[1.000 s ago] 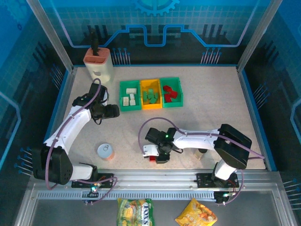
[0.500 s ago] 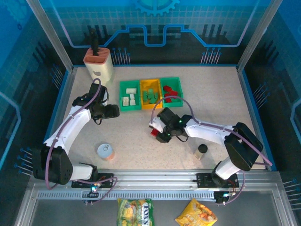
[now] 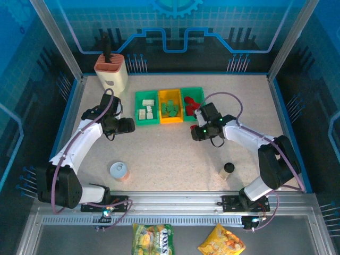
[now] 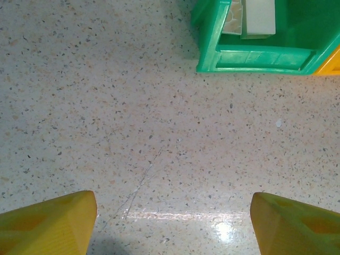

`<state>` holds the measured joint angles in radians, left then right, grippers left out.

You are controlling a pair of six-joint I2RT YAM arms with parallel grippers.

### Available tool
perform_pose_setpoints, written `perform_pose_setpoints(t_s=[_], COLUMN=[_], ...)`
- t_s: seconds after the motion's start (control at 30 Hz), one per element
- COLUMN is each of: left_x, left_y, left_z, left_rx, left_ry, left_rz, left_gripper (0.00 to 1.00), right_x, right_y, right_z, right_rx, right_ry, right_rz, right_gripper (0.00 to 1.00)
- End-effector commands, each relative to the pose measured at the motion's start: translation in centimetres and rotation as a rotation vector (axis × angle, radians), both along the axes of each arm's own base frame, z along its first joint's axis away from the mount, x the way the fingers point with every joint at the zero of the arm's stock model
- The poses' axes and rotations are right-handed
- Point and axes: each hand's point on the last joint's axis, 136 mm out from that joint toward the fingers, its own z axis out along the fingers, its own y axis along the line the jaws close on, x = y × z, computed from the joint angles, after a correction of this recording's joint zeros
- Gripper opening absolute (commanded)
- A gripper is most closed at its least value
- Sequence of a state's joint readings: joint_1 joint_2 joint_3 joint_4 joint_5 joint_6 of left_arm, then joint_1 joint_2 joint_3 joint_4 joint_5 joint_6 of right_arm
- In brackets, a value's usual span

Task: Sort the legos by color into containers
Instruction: Place the lego in the container.

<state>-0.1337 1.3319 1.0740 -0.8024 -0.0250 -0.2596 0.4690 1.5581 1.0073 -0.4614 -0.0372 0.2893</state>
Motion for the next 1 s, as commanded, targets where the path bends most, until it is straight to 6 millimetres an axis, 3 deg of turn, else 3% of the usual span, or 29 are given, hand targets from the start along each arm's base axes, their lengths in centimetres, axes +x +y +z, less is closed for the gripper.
perform_pose_setpoints(t_s=[0.0,0.27,0.43,0.97], left_x=[-0.7,-1.0,-1.2,-1.8], left_y=[-0.2,-0.5,-0.7,-0.7], left_z=[-0.1,0.0,0.1,0.5], left_rx=[-0.036,-0.057,-0.070,-0.082], left_ry=[0.005,0.009,0.009,0.012], left_rz=[0.001,0.005,0.008,0.015], left_gripper=[0.77,0.77,0.77,0.77], right_x=[1.1,5.3,8.4,18.0], right_y=[-0.9,-2.4,-2.1,-3.1], right_z=[0.8,2.7,3.8,2.9], right_rx=[0.015,-0.039,-0.047,-0.096], right_ry=[0.042,0.035,0.024,-0.017], right_rz=[-0.062,-0.103,-0.100,-0.219], right_gripper=[0.28,0.31,0.34,0.37])
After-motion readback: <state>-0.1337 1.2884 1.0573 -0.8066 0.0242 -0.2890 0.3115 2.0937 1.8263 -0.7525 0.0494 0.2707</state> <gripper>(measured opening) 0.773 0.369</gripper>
